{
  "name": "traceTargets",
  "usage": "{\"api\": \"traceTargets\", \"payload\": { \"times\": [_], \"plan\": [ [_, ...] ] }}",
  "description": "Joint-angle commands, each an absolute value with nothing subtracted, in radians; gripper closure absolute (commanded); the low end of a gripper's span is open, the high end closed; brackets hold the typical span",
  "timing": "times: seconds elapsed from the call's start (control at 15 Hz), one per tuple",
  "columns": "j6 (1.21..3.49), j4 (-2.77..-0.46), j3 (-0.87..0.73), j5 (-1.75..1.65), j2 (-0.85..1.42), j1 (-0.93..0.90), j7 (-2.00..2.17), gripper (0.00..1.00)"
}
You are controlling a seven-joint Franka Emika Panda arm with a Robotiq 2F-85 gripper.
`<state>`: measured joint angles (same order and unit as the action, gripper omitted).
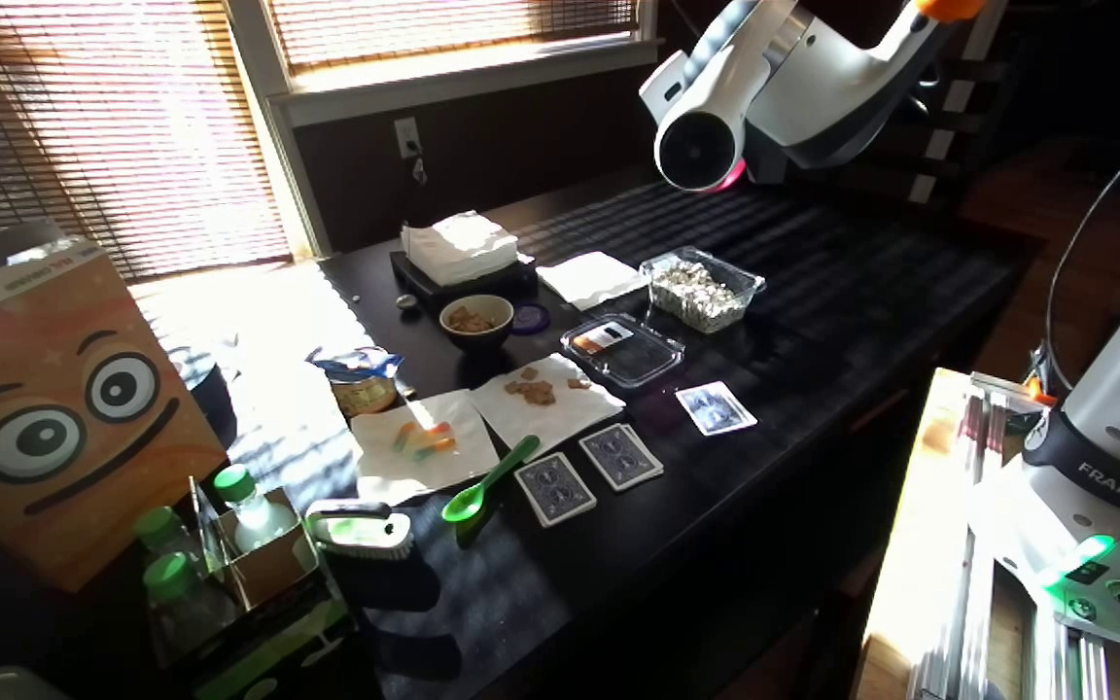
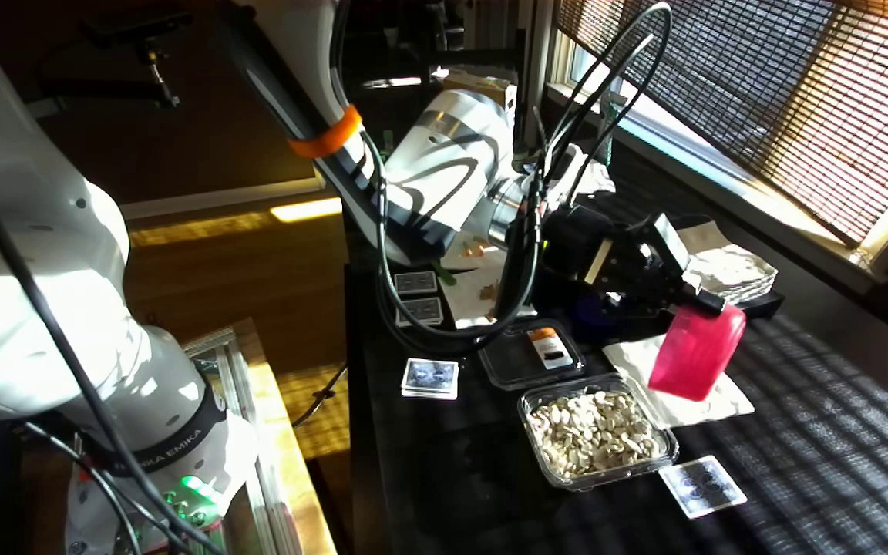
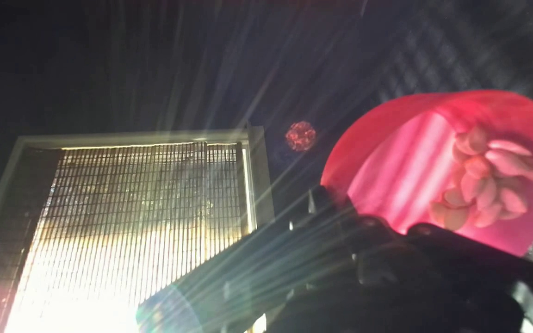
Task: Pour the contents in the pink bowl into the clear container.
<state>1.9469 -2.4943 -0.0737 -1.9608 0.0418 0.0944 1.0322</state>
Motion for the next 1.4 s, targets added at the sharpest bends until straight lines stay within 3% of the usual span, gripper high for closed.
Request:
{"api": "traceTargets", "payload": {
  "times": [0.0, 0.6, 1.33],
  "plan": [
    [1.912, -2.521, -0.070, -2.009, 0.028, 0.086, 1.049, 0.99],
    [1.979, -2.521, -0.079, -2.002, 0.024, 0.096, 1.043, 0.99],
    [2.243, -2.466, -0.143, -1.886, 0.035, 0.160, 1.016, 0.99]
  ]
}}
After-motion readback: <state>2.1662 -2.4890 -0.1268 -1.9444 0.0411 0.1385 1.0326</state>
